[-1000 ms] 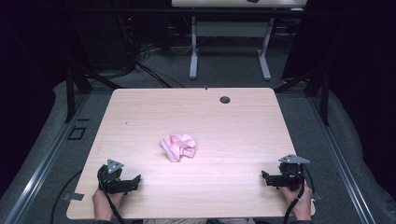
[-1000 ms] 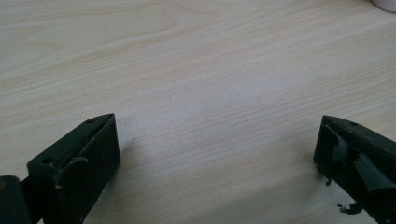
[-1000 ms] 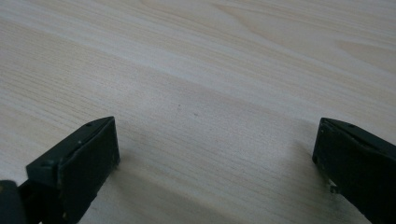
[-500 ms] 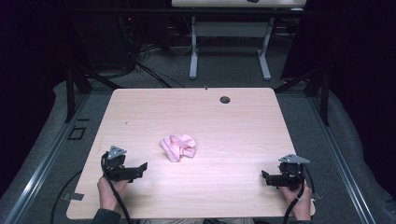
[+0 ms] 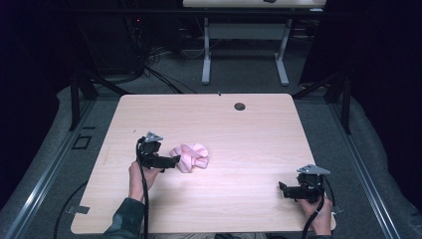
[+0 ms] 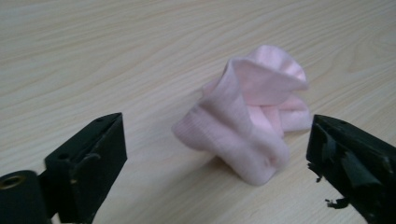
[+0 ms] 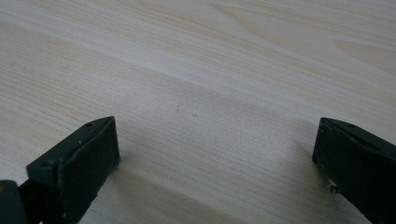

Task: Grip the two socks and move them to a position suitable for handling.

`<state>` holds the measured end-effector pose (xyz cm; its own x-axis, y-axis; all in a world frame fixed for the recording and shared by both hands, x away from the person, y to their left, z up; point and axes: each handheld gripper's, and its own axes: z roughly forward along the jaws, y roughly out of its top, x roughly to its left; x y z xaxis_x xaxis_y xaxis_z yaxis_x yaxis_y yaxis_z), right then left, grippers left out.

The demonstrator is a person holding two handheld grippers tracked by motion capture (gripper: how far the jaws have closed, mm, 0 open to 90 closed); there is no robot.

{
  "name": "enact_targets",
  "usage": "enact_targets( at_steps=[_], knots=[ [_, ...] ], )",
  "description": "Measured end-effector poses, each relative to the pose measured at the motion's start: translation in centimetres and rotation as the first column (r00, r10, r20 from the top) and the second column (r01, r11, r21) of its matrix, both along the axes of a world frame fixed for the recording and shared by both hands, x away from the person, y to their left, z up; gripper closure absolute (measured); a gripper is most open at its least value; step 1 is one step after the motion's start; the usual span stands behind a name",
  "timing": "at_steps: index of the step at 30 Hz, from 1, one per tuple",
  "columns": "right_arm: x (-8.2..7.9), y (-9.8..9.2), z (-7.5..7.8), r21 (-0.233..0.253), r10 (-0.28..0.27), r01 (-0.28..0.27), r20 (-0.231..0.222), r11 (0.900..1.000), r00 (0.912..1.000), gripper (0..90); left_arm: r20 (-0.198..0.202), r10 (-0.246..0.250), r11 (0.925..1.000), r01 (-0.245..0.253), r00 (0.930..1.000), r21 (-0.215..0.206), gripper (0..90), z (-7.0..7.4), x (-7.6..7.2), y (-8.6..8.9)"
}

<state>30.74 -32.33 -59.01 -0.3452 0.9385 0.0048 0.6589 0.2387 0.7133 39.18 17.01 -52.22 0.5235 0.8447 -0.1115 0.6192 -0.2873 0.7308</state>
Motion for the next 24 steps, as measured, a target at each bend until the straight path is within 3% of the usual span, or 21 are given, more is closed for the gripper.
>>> enact_targets(
  at_steps=[4, 7, 13, 15, 18, 20, 24],
  knots=[
    [0.0, 0.0, 0.0, 0.0, -0.001, 0.001, 0.0, 1.0, 1.0, 0.0, -0.003, -0.002, 0.9997, 0.002, 1.0, 0.026, 17.7, -0.1, 0.9, -0.9],
    [0.0, 0.0, 0.0, 0.0, -0.001, 0.001, 0.0, 1.0, 1.0, 0.0, -0.025, -0.006, 0.9995, 0.006, 0.9997, 0.032, 27.0, -0.4, 1.5, -1.3],
    [0.0, 0.0, 0.0, 0.0, 0.0, 0.0, 0.0, 1.0, 1.0, 0.0, -0.033, 0.004, 0.9992, -0.003, 0.9995, 0.04, 43.4, -0.3, 2.3, -1.9],
    [0.0, 0.0, 0.0, 0.002, -0.001, 0.001, 0.001, 1.0, 1.0, 0.0, -0.035, 0.007, 0.9977, -0.004, 0.9994, 0.068, 53.0, -0.5, 2.5, -2.1],
    [0.0, 0.0, 0.0, 0.002, -0.001, 0.001, 0.001, 1.0, 1.0, 0.0, -0.055, -0.017, 0.9972, 0.021, 0.9983, 0.072, 72.4, -0.9, 2.7, -2.3],
    [0.0, 0.0, 0.0, 0.002, -0.002, 0.002, 0.001, 1.0, 1.0, 0.0, -0.042, -0.023, 0.9982, 0.025, 0.9988, 0.055, 84.3, -0.7, 2.6, -2.2],
    [0.0, 0.0, 0.0, 0.003, -0.001, 0.001, 0.001, 1.0, 1.0, 0.0, 0.015, -0.038, 0.9984, 0.037, 0.9992, 0.043, 87.1, 0.3, 1.8, -2.3]
  ],
)
